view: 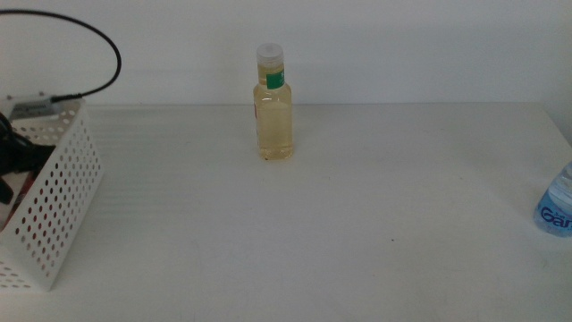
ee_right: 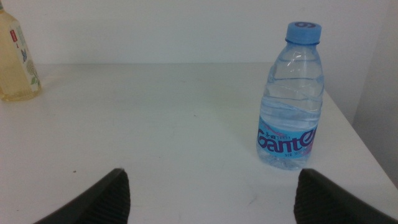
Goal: Use arms to grab the bottles and put them into the dustbin to the left of the table.
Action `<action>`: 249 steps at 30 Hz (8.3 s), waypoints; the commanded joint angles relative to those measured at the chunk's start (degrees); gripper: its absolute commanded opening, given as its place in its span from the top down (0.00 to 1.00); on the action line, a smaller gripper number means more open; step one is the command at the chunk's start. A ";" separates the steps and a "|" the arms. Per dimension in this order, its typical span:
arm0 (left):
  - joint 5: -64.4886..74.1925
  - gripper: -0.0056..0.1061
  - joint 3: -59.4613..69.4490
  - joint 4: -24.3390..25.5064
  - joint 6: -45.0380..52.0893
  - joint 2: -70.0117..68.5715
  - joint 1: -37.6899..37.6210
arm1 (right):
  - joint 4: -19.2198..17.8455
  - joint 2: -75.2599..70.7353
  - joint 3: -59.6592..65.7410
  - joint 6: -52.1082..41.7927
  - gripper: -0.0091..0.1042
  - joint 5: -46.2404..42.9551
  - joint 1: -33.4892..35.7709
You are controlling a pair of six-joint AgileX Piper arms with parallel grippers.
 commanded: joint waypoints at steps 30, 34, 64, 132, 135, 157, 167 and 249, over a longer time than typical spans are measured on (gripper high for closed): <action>0.44 0.14 9.18 -1.97 -9.82 -44.93 -8.47 | -0.58 -1.53 -0.39 -0.64 0.26 -4.00 -0.38; -8.30 0.14 17.04 -1.44 -9.70 -52.28 -14.06 | -0.58 -1.53 -0.39 -0.64 0.26 -4.00 -0.38; -66.34 0.14 65.48 5.82 -19.94 -78.92 -45.41 | -0.58 -1.53 -0.39 -0.64 0.26 -4.00 -0.38; -99.21 0.14 23.01 -8.64 -14.40 -2.88 -48.59 | -0.58 -1.53 -0.39 -0.64 0.26 -4.00 -0.38; -99.33 0.14 20.90 -9.90 -12.85 -1.71 -48.52 | -0.58 -1.53 -0.39 -0.64 0.26 -4.00 -0.38; -103.70 0.14 9.16 -12.13 -10.96 9.65 -46.78 | -0.58 -1.53 -0.39 -0.64 0.26 -4.00 -0.38; -108.13 0.26 9.16 -12.02 -13.71 10.36 -47.08 | -0.58 -1.53 -0.39 -0.64 0.26 -4.00 -0.38; 6.91 0.99 1.09 0.86 -7.80 -33.90 -5.59 | -0.58 -1.53 -0.39 -0.64 0.26 -4.00 -0.38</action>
